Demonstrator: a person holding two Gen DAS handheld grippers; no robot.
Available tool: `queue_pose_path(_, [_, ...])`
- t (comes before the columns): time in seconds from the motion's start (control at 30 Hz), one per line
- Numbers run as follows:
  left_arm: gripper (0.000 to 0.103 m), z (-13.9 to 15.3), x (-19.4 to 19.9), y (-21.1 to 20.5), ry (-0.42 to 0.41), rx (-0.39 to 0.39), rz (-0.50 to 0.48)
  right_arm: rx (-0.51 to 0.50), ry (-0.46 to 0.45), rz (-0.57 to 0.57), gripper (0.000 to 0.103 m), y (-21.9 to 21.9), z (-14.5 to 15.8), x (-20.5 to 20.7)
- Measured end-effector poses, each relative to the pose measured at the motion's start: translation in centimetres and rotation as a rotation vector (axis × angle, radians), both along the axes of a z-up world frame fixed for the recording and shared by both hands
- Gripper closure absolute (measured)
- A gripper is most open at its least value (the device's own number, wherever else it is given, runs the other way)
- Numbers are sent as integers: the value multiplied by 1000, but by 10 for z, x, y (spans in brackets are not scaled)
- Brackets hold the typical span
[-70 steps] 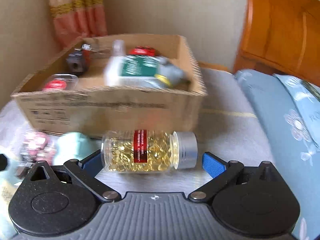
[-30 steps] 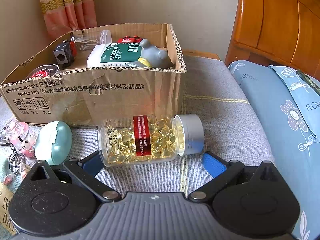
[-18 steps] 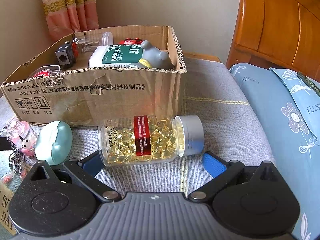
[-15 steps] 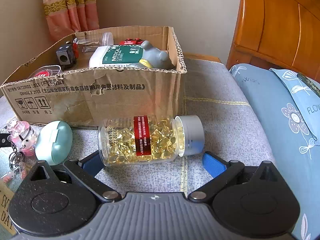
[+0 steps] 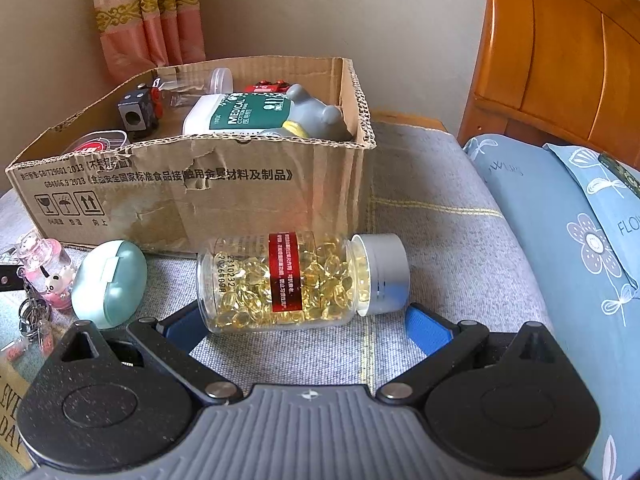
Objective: Organize rigid objects
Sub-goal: 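Grasp the correction tape dispenser with the left tool while the right tool holds the bottle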
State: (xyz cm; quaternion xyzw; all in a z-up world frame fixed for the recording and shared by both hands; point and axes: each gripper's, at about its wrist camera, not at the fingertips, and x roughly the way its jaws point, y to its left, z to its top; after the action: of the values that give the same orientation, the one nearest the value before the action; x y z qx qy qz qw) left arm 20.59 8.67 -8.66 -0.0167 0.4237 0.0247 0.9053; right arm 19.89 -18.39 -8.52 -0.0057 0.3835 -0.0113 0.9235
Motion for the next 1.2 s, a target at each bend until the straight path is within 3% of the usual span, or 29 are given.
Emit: queue_pose_path(1.2, [6, 0, 9, -8, -71, 12, 28, -12, 33, 171, 0, 0, 2, 21])
